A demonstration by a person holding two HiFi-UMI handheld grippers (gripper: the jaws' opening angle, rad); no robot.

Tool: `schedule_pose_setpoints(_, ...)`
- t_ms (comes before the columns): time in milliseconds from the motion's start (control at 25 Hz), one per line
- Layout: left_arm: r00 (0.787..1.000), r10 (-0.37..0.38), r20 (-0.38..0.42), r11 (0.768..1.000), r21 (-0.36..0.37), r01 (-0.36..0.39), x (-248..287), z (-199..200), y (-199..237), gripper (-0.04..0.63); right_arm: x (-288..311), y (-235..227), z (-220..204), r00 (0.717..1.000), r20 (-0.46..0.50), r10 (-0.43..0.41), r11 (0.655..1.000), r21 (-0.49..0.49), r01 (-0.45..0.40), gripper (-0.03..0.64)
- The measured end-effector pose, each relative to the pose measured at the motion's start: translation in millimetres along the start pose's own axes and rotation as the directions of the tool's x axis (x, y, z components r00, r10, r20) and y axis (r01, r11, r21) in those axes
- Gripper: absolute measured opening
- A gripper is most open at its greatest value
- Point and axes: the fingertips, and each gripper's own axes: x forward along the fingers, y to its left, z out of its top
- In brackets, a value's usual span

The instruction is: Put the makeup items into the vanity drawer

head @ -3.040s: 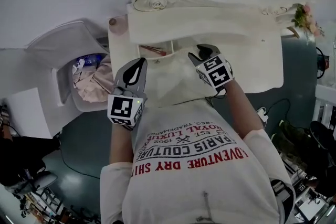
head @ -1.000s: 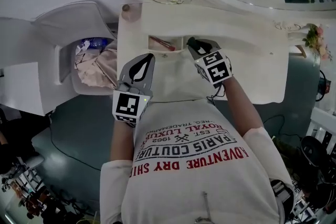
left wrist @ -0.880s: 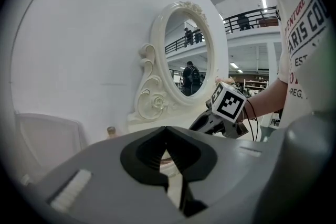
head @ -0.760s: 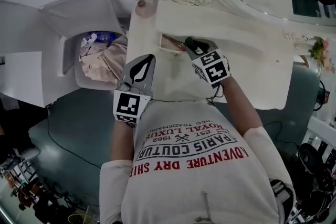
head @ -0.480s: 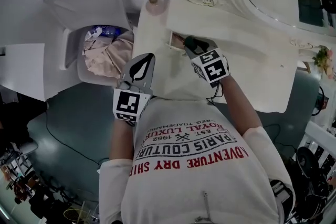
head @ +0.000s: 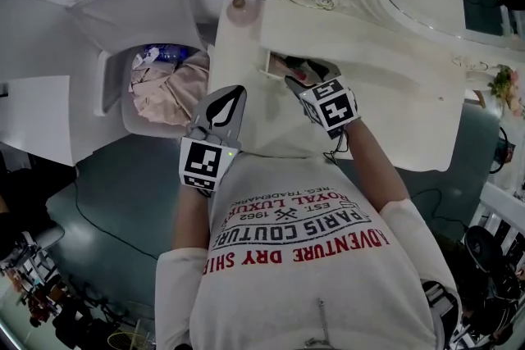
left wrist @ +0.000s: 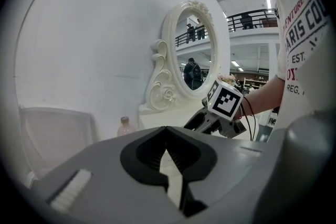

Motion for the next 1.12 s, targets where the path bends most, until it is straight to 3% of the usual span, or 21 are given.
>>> schedule_pose_setpoints(280,0.999,-0.037,0.022,0.998,0.059,0.036,9,14,-11,0.011,-25,-12,11,0.994,0.082,-0.071,0.997,0.016,0.07,0.24)
schedule_pose_setpoints(400,0.998,-0.041,0.044,0.997,0.06,0.038,12,25,-14,0.011,-48,-20,23,0.979,0.165,-0.117,0.993,0.036,0.113,0.165)
schedule_pose_setpoints(520,0.997,-0.034,0.066,0.997,0.068,0.03,15,37,-17,0.011,-81,-31,36,0.945,0.258,-0.203,0.979,0.066,0.193,0.06)
schedule_pose_setpoints(720,0.993,-0.047,0.104,0.994,0.104,0.036,26,63,-26,0.011,-127,-46,45,0.896,0.356,-0.266,0.963,0.131,0.235,0.021)
schedule_pose_setpoints(920,0.99,-0.06,0.129,0.996,0.078,0.05,38,86,-36,0.011,-172,-53,45,0.823,0.484,-0.296,0.954,0.111,0.278,0.011)
schedule_pose_setpoints(1120,0.988,-0.051,0.144,0.994,0.105,0.036,47,105,-44,0.011,-216,-61,44,0.737,0.592,-0.325,0.942,0.135,0.307,0.009)
